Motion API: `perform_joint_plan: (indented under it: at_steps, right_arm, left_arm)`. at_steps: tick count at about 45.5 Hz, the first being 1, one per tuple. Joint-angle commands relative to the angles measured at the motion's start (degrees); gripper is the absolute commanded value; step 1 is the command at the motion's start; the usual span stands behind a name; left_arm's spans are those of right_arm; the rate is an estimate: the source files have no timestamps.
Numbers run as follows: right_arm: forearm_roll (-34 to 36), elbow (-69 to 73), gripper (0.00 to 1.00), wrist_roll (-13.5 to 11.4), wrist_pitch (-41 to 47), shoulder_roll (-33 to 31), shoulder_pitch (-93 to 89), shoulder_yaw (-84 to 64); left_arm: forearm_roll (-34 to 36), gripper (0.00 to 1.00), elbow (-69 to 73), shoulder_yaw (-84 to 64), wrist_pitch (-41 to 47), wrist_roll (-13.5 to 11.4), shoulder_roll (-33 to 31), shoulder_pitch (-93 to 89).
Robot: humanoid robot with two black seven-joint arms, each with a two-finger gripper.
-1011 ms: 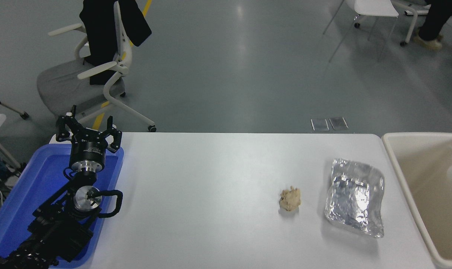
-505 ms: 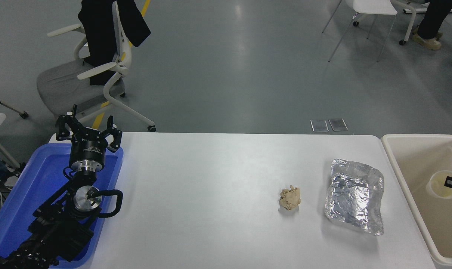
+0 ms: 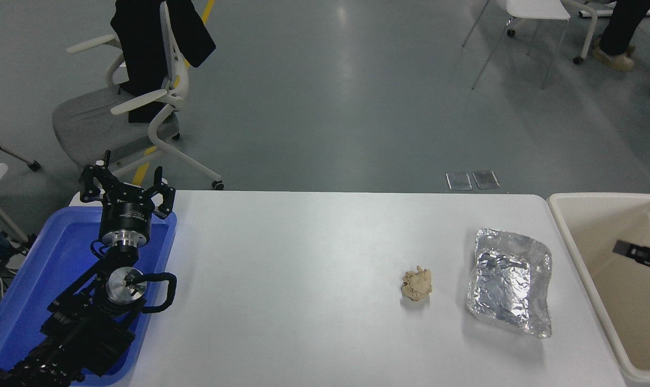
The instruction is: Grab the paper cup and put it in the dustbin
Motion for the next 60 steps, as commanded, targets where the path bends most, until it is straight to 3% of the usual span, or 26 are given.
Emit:
perform_joint_plan:
  at_steps: [1,15,29,33,42,60]
  right_arm:
    - [-1.84,25.57,1.0,0.02,2.77,-3.1,26.22,-15.87]
    - [0.97,51.69,1.0,-0.25,16.57,4.27,57.43,-30.74]
    - [20.13,58.99,1.0,-0.42,31.43,16.75,73.79,-31.89]
    - [24.87,60.22,1.0,-0.6,32.48,20.45,77.05,-31.71]
    - [28.48,59.35,1.0,-0.6,32.57,28.1,77.67,-29.6]
    - [28.14,58.99,1.0,-0.42,32.05,28.63,77.84,-31.71]
  left_arm:
    - [0.0,0.99,0.0,0.0,0.0,0.0,-0.04,0.02]
    - [0.0,0.99,0.0,0.0,0.0,0.0,0.05,0.02]
    - [0.0,0.99,0.0,0.0,0.0,0.0,0.05,0.11]
    - [0.0,0.99,0.09,0.0,0.0,0.0,0.05,0.11]
    - [0.0,0.99,0.0,0.0,0.0,0.0,0.05,0.11]
    - [0.0,0.99,0.0,0.0,0.0,0.0,0.05,0.11]
